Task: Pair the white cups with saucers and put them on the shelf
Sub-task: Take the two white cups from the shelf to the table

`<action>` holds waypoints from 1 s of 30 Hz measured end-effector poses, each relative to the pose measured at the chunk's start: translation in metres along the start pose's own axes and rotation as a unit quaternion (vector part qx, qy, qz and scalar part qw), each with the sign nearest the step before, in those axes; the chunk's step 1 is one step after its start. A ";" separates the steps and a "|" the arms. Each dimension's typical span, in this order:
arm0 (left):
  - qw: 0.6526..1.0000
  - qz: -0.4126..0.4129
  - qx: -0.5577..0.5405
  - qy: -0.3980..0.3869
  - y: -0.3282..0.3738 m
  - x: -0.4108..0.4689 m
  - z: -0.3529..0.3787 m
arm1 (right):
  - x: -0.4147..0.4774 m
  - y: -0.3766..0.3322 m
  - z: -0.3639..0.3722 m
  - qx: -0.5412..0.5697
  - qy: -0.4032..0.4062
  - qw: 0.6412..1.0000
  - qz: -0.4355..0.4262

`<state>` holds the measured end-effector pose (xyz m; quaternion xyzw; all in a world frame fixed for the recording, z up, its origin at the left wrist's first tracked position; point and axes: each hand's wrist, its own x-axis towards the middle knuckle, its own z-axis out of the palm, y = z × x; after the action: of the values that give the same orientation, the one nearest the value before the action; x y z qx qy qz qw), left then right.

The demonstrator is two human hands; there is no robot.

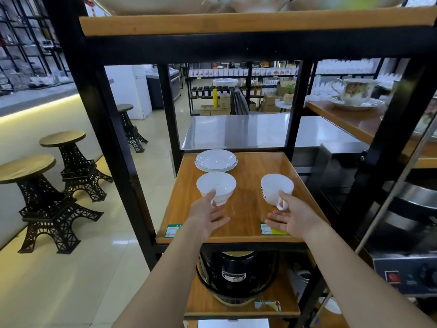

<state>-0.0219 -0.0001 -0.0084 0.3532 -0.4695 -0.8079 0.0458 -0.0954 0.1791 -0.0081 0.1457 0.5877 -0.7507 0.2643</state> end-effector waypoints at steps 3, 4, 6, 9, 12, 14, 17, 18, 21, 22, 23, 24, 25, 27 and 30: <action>1.000 0.020 0.008 0.023 -0.005 0.003 -0.001 | -0.001 0.003 -0.003 -0.004 0.014 1.000 -0.007; 0.999 0.024 -0.005 0.032 -0.005 0.003 -0.001 | -0.004 0.004 -0.003 -0.009 0.027 1.000 -0.012; 0.998 0.025 -0.030 0.046 -0.007 0.002 -0.002 | -0.009 0.006 -0.005 -0.022 0.054 0.998 -0.025; 0.998 0.023 -0.050 0.044 -0.012 -0.011 -0.005 | -0.022 0.011 -0.009 -0.035 0.089 0.995 -0.039; 0.997 0.044 -0.051 0.027 -0.020 -0.031 -0.012 | -0.041 0.020 -0.019 -0.037 0.105 0.990 -0.087; 0.996 0.071 -0.043 0.014 -0.024 -0.049 -0.015 | -0.061 0.026 -0.025 -0.032 0.105 0.988 -0.106; 0.995 0.090 -0.035 0.000 -0.030 -0.081 -0.012 | -0.099 0.034 -0.038 -0.045 0.118 0.982 -0.141; 0.995 0.091 -0.029 -0.007 -0.034 -0.093 -0.011 | -0.112 0.038 -0.044 -0.047 0.125 0.979 -0.153; 0.996 0.080 -0.005 -0.045 -0.050 -0.127 -0.008 | -0.152 0.049 -0.071 -0.020 0.146 0.974 -0.170; 0.995 0.077 0.004 -0.058 -0.057 -0.138 -0.006 | -0.166 0.052 -0.081 -0.003 0.155 0.972 -0.174; 0.995 0.075 0.013 -0.069 -0.063 -0.149 -0.003 | -0.181 0.056 -0.092 0.011 0.168 0.969 -0.180; 0.994 0.075 0.023 -0.080 -0.070 -0.159 0.001 | -0.195 0.059 -0.104 0.019 0.183 0.965 -0.186; 0.992 0.079 0.036 -0.093 -0.078 -0.170 0.007 | -0.210 0.063 -0.116 0.022 0.199 0.960 -0.194; 0.986 0.085 0.068 -0.126 -0.092 -0.192 0.024 | -0.240 0.069 -0.142 0.025 0.233 0.949 -0.210; 0.974 0.083 0.095 -0.187 -0.113 -0.225 0.056 | -0.284 0.076 -0.184 0.039 0.283 0.930 -0.231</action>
<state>0.1407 0.1943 0.0384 0.1587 -0.5721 -0.8046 -0.0100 0.1635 0.4065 0.0318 0.2220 0.6259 -0.7410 -0.0994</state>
